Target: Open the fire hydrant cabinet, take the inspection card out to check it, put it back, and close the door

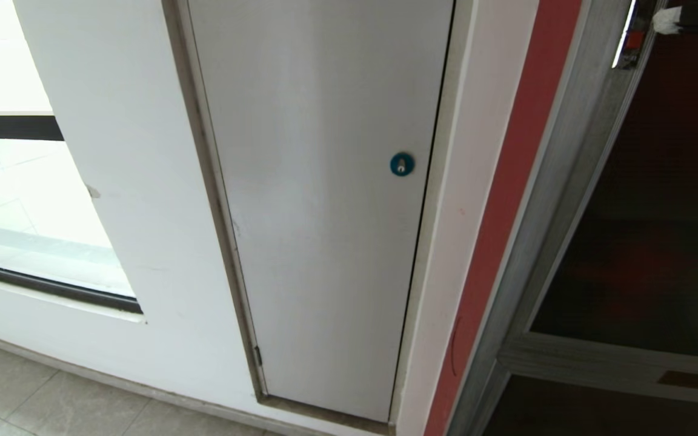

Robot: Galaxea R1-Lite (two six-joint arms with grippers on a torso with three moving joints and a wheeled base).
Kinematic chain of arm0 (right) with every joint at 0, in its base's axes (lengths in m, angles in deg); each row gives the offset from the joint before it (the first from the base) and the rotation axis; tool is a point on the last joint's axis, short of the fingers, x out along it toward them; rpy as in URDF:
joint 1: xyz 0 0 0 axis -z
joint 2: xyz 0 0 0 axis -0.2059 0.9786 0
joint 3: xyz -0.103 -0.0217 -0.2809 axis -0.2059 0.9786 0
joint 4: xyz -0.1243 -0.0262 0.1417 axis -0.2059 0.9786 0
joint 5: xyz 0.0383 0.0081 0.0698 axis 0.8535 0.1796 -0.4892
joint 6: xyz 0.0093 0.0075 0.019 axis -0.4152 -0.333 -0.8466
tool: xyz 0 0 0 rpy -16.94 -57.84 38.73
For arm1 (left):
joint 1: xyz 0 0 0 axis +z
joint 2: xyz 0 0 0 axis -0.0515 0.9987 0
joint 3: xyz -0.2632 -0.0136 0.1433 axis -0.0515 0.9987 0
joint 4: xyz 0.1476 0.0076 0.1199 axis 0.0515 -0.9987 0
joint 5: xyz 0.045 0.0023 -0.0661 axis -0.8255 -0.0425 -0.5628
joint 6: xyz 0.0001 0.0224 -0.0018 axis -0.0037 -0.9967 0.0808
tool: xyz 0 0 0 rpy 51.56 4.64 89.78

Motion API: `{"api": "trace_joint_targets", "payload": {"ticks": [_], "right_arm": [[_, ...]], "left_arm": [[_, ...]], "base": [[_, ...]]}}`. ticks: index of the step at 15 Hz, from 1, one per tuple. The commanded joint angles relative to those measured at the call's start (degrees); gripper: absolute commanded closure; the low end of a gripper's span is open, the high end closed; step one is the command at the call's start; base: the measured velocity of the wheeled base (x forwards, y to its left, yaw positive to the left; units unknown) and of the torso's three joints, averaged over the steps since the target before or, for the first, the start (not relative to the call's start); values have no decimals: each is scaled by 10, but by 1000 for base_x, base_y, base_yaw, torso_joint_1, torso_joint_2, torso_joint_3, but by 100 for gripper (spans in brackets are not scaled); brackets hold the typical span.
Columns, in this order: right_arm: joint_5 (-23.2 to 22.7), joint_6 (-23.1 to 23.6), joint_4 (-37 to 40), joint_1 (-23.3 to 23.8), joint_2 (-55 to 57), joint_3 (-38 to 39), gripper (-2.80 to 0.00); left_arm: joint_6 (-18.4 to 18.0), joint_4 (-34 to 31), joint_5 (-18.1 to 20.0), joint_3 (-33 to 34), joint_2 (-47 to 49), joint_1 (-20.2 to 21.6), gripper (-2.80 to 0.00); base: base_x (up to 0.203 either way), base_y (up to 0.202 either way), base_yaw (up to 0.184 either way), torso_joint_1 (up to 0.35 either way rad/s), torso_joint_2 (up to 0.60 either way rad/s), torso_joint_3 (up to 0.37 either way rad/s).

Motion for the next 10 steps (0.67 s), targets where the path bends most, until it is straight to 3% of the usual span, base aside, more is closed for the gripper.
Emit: {"api": "trace_joint_targets", "payload": {"ticks": [1, 10], "right_arm": [[-5, 0, 1, -13, -66, 20, 0], [-2, 2, -2, -25, -219, 120, 0]], "left_arm": [[0, 0, 0, 4, 1, 0, 0], [0, 0, 0, 4, 1, 0, 0]], "base": [[0, 0, 0, 0, 0, 0], [0, 0, 0, 0, 0, 0]]}}
